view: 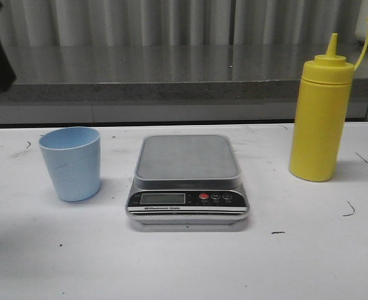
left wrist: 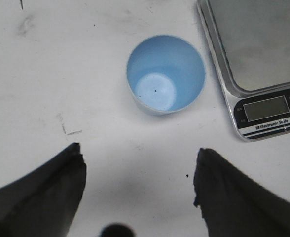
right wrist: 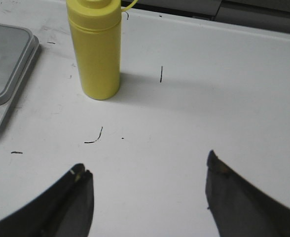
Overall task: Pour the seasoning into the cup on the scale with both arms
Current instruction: 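Lower the left gripper over the light blue cup and grasp it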
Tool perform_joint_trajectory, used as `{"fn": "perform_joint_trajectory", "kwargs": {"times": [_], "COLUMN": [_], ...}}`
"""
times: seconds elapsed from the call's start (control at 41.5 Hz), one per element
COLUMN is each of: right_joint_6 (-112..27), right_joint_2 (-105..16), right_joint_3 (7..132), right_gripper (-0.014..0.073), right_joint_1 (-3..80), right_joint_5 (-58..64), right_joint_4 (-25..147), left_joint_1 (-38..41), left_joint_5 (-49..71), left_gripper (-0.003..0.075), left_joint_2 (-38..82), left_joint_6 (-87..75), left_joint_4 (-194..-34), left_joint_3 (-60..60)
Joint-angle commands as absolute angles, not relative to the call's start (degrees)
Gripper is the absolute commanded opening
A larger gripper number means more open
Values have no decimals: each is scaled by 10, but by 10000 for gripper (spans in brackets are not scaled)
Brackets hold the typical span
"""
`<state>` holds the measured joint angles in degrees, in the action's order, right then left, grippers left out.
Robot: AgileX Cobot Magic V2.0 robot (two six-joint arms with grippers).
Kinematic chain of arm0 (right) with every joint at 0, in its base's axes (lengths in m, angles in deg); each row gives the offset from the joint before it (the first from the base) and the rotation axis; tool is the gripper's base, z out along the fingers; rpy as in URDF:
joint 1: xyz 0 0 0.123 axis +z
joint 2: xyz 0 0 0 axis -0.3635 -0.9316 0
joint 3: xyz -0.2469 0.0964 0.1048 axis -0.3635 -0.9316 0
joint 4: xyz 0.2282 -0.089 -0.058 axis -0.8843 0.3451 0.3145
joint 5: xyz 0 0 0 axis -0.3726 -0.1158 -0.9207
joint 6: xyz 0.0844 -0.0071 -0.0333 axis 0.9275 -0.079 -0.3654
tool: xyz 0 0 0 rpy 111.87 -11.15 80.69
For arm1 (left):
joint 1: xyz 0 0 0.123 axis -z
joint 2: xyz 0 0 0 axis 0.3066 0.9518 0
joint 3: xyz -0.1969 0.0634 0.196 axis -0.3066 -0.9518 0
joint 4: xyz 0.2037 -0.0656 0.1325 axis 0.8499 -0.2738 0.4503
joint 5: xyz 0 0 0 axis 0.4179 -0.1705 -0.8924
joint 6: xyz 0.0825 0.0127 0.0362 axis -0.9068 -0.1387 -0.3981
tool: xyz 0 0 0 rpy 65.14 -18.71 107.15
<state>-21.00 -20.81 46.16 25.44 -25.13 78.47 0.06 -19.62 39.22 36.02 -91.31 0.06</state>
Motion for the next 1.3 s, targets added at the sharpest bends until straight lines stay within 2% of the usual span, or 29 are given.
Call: {"fn": "perform_joint_trajectory", "kwargs": {"times": [0.0, 0.361, 0.602, 0.675, 0.771, 0.892, 1.012, 1.277], "right_joint_6": [-217, -217, -217, -217, -217, -217, -217, -217], "right_joint_2": [-212, -212, -212, -212, -212, -212, -212, -212], "right_joint_3": [478, 478, 478, 478, 478, 478, 478, 478], "right_gripper": [509, 509, 509, 509, 509, 509, 509, 509], "right_joint_1": [255, 255, 255, 255, 255, 255, 255, 255], "right_joint_5": [-215, -215, -215, -215, -215, -215, -215, -215], "right_joint_4": [787, 787, 787, 787, 787, 787, 787, 787], "left_joint_1": [10, 10, 7, 7, 7, 7, 7, 14], "left_joint_5": [-183, -186, -184, -183, -175, -174, -182, -259], "left_gripper": [461, 461, 446, 393, 242, 99, -6, -20], "left_joint_2": [439, 609, 675, 683, 684, 684, 683, 660], "left_joint_6": [359, 359, 363, 363, 363, 363, 363, 363], "left_joint_4": [-921, -901, -897, -897, -900, -900, -900, -912], "left_joint_3": [58, 158, 192, 197, 197, 197, 200, 274]}}
